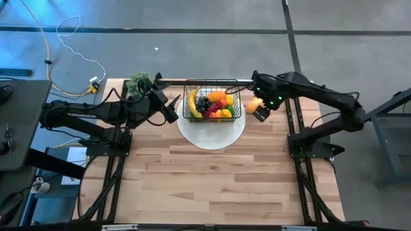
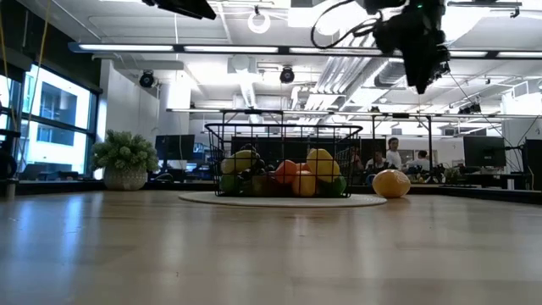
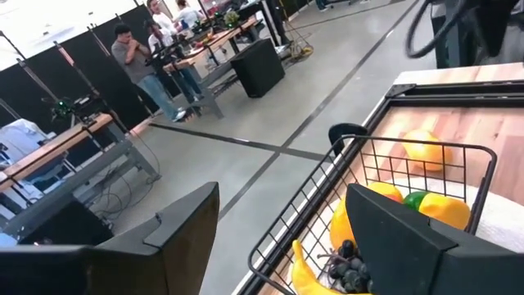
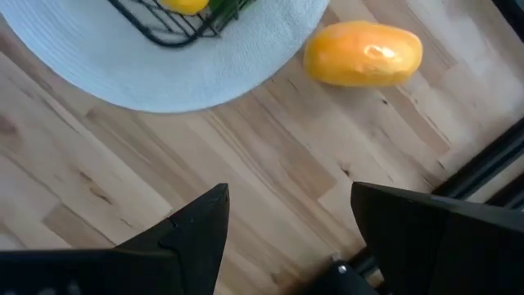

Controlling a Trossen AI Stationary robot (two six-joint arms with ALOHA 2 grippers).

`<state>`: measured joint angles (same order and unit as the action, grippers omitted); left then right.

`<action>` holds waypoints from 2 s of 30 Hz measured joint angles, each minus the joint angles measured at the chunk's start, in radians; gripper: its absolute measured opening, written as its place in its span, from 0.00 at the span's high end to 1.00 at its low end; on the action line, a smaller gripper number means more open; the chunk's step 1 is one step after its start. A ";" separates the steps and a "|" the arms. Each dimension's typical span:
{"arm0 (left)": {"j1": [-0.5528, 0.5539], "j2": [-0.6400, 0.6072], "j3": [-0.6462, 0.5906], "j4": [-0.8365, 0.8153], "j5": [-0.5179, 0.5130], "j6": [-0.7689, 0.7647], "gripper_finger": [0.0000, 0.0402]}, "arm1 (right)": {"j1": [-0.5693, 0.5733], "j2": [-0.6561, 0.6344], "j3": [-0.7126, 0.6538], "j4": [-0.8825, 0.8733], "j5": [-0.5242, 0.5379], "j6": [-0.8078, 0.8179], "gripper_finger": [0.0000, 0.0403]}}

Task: Build produce basket
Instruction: Put the yellow mango into the black wire basket

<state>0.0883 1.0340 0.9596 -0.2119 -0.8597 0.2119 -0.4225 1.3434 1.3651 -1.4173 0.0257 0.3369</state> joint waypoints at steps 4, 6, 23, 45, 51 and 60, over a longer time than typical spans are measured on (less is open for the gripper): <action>0.000 0.000 0.000 0.000 0.000 0.000 0.37 | 0.000 -0.070 -0.064 -0.002 0.014 -0.028 0.41; 0.000 0.000 0.000 0.000 0.000 0.000 0.37 | 0.000 -0.099 -0.100 -0.004 0.058 -0.032 0.41; 0.000 0.000 0.000 0.000 -0.077 0.000 0.37 | -0.063 -0.134 -0.224 0.061 0.070 -0.134 0.40; 0.001 0.000 0.000 0.001 -0.201 -0.004 0.37 | -0.306 -0.134 -0.224 0.296 0.062 -0.496 0.23; 0.006 0.000 0.000 0.001 -0.203 -0.064 0.37 | -0.307 -0.131 -0.224 0.340 0.127 -0.715 0.23; 0.012 0.000 0.000 0.000 -0.203 -0.078 0.37 | -0.317 -0.080 -0.224 0.383 0.023 -0.932 0.23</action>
<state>0.1001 1.0336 0.9596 -0.2123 -1.0628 0.1337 -0.7399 1.2633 1.1412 -1.0343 0.0485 -0.5946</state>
